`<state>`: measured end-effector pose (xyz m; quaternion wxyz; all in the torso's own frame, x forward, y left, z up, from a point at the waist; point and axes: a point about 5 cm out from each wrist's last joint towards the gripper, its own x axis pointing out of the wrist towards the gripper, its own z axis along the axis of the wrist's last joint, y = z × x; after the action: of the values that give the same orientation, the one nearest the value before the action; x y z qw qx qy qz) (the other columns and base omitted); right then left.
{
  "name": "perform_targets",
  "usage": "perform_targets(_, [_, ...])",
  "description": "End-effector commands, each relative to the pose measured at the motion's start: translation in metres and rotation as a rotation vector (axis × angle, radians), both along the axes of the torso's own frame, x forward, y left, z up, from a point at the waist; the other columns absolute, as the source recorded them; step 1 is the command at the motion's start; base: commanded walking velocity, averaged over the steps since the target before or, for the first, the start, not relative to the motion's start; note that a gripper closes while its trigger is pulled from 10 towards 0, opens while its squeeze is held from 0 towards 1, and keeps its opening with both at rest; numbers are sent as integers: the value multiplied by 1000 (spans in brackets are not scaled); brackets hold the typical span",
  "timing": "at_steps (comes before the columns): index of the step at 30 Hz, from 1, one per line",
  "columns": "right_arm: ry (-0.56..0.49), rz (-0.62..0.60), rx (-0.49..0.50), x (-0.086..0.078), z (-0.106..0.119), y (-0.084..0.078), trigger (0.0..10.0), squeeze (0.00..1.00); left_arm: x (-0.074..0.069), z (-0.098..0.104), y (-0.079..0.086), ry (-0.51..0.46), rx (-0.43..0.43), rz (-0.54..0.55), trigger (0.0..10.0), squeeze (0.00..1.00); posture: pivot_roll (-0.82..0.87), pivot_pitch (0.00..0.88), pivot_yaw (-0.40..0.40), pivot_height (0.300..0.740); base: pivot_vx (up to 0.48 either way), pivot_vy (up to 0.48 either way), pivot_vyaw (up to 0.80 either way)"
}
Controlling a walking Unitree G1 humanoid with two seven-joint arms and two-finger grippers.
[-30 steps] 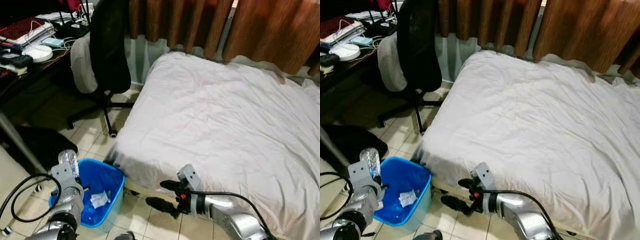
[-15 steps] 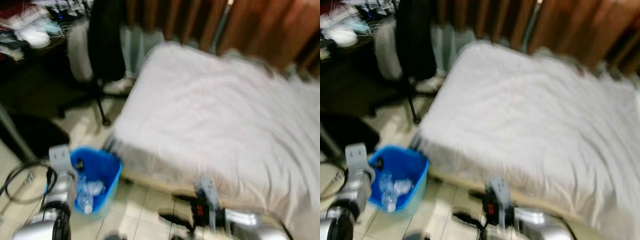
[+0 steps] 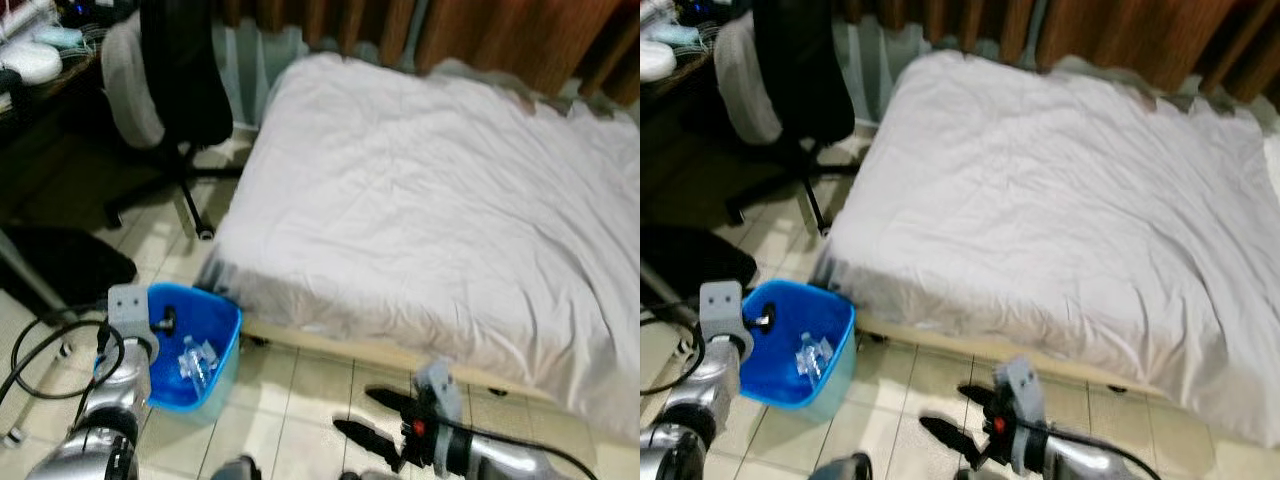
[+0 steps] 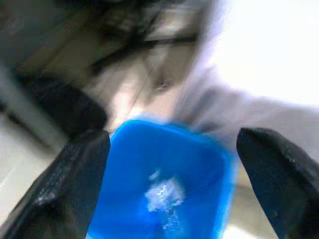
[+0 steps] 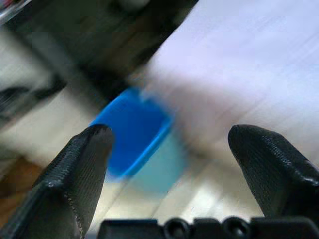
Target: Clean up the room
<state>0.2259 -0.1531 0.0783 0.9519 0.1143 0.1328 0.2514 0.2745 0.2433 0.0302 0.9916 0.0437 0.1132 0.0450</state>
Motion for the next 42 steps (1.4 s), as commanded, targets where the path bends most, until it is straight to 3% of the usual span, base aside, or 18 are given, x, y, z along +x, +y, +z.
perform_targets(1, [-50,-207,-50,6,0,-23,10000,0,-1,20,-25,-109,13,-146,10000,0,-2,53,-43,740,0,0,0])
perform_targets(4, [-46,-228,-44,7,-1,-24,10000,0,-1,22,-30,-116,12,-165,10000,0,-2,53,-43,740,0,0,0])
perform_targets(5, [-61,-295,-45,10,-3,-28,10000,0,-3,35,-55,-165,-5,-267,10000,0,26,0,-21,740,0,0,0])
perform_targets(6, [-61,-295,-45,10,-3,-28,10000,0,-3,35,-55,-165,-5,-267,10000,0,26,0,-21,740,0,0,0])
perform_targets(8, [-91,-362,-50,11,-2,-33,10000,0,-10,44,-75,-217,-16,-350,10000,0,28,0,-12,740,0,0,0])
perform_targets(12, [-139,-416,-104,11,-2,-35,10000,0,-14,41,-71,-203,-35,-321,10000,0,9,0,-10,740,0,-180,0])
perform_targets(13, [-141,-403,-172,13,-5,-33,10000,0,-12,36,-70,-167,-67,-305,10000,0,5,0,-9,740,0,-442,-800])
perform_targets(17, [-147,-381,-184,21,-7,-28,10000,0,0,33,-76,-149,-76,-310,10000,0,-17,0,0,740,0,-442,-800])
perform_targets(18, [-156,-381,-194,26,-7,-27,10000,0,4,29,-81,-95,-72,-313,10000,0,-33,0,6,740,0,0,-800])
perform_targets(26, [-137,-444,-195,29,-14,-37,10000,0,8,21,-76,-38,-119,-267,10000,0,-60,0,20,740,0,-180,-800])
perform_targets(31, [-97,-478,-211,12,-23,-44,10000,0,1,13,-85,-7,-145,-306,10000,0,-92,0,33,740,0,-467,-800])
perform_targets(37, [-55,-507,-221,-11,-35,-48,10000,0,-10,3,-87,40,-105,-379,10000,0,-110,0,45,740,0,-309,-800])
perform_targets(42, [-47,-514,-214,-12,-39,-51,10000,0,-11,10,-78,2,-78,-359,10000,0,-84,0,27,740,0,0,-800])
